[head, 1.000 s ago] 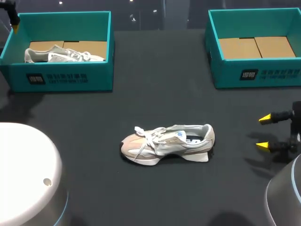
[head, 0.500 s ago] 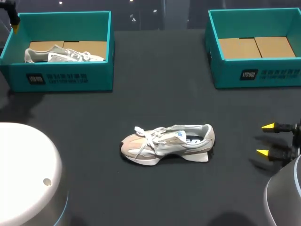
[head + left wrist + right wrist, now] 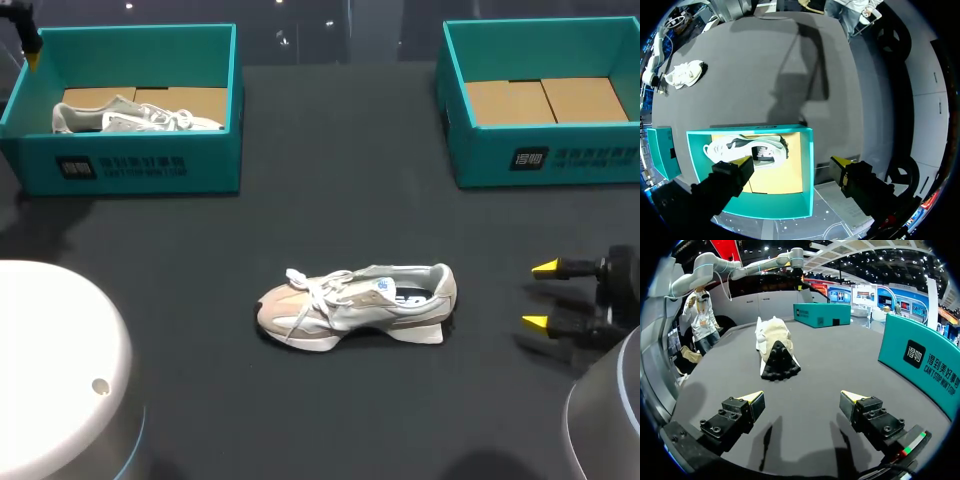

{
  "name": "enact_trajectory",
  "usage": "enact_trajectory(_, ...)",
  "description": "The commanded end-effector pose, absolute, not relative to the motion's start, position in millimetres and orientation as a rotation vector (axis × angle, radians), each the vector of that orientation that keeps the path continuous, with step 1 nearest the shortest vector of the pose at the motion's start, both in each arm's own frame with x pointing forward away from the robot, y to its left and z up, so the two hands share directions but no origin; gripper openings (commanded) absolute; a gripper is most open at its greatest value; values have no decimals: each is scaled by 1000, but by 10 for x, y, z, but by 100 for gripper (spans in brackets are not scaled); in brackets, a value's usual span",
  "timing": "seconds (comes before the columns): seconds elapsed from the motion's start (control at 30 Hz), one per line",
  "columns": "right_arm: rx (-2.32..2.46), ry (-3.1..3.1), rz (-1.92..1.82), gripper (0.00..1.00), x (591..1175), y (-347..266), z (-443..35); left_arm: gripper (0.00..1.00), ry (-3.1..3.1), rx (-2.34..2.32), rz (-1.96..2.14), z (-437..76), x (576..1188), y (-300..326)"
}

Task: Take the shoe out of the shoebox, open the shoe tongue, remove and reinsert the insole, then place the shoe into the shoebox

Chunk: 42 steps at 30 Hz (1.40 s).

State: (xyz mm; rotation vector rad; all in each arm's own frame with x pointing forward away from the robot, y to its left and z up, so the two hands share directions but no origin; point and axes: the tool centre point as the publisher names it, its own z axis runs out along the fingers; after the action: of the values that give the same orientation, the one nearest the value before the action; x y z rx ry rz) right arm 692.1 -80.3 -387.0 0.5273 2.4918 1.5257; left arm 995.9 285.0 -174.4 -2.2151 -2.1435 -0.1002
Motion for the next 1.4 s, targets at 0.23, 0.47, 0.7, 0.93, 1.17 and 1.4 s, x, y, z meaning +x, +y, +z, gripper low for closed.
enact_trajectory(0.23, 490, 2513, 1551, 100, 6922, -586, -3885, 100, -2142, -2216, -104, -1744, 9955, 2852)
enact_trajectory(0.47, 490, 2513, 1551, 100, 6922, -586, -3885, 100, -2142, -2216, -104, -1744, 9955, 2852)
enact_trajectory(0.7, 408, 2538, 1546, 100, 6959, -395, -3887, 100, -2142, -2216, -104, -1744, 9955, 2852)
enact_trajectory(0.93, 354, 2535, 1610, 100, 6978, -211, -3962, 100, -2142, -2216, -104, -1744, 9955, 2852)
enact_trajectory(1.17, 334, 2537, 1619, 100, 6983, -126, -3961, 100, -2142, -2216, -104, -1744, 9955, 2852)
enact_trajectory(1.4, 319, 2565, 1610, 100, 7013, -14, -3948, 100, -2142, -2216, -104, -1744, 9955, 2852)
